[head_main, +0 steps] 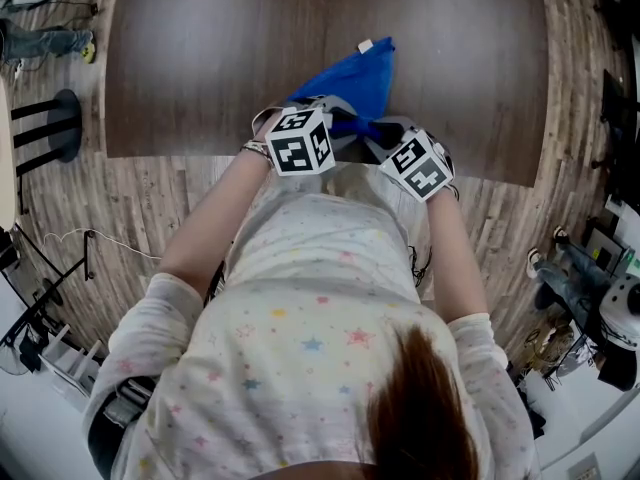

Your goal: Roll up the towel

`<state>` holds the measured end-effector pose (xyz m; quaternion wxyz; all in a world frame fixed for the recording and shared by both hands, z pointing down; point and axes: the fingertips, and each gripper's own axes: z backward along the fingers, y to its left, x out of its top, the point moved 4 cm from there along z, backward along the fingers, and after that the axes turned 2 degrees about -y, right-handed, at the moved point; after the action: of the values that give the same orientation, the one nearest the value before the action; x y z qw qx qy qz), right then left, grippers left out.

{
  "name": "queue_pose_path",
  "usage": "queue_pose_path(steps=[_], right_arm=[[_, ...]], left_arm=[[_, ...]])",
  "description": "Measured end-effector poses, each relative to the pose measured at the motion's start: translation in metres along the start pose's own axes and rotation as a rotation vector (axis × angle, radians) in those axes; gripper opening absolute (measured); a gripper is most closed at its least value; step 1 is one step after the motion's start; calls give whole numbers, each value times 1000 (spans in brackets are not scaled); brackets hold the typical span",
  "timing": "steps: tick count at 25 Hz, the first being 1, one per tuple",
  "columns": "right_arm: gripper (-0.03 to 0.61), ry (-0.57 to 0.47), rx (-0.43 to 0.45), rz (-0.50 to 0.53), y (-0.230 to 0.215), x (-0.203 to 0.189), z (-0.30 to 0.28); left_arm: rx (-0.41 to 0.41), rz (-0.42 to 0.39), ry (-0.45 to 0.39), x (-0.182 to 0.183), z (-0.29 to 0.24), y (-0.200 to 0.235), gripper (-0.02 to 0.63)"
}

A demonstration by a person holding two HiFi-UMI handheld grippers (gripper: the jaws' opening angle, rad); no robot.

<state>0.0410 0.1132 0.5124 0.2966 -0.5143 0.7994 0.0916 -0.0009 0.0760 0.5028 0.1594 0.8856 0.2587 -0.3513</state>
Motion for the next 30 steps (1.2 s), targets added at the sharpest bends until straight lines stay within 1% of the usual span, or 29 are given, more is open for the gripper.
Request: queue_pose_path(steps=[3, 5, 8, 10, 13, 16, 20, 23, 25, 26, 28, 30], right_arm=[[84, -11, -3, -39, -5, 1, 1], [84, -21, -8, -63, -7, 0, 1], [84, -39, -24, -98, -11, 3, 1], [86, -45, -36, -115, -15, 5, 0], [87, -59, -63, -137, -21, 6, 0], [86, -72, -88, -158, -25, 6, 2], [85, -101, -129, -129, -24, 11, 10], [84, -120, -95, -92, -13, 17, 16], [84, -105, -76, -69, -4, 15, 14], [84, -86, -81, -56, -2, 12, 11], [79, -54, -107, -44, -4, 6, 4], [78, -53, -126, -63, -8, 4, 2]], left_arm=[[33, -5, -40, 8, 7, 2, 89], [24, -12, -39, 9, 7, -1, 89], [4, -68, 30, 2, 2, -9, 87], [13, -113, 70, -1, -1, -11, 87], [47, -121, 83, -1, -6, -7, 89], [58, -110, 110, -6, -15, 0, 89], [71, -118, 123, -7, -20, 5, 89], [68, -115, 120, -7, -18, 7, 89], [67, -116, 116, -6, -17, 8, 91], [67, -119, 116, -6, -17, 8, 92], [67, -128, 114, -5, -17, 7, 94], [72, -132, 110, -4, -16, 7, 100]])
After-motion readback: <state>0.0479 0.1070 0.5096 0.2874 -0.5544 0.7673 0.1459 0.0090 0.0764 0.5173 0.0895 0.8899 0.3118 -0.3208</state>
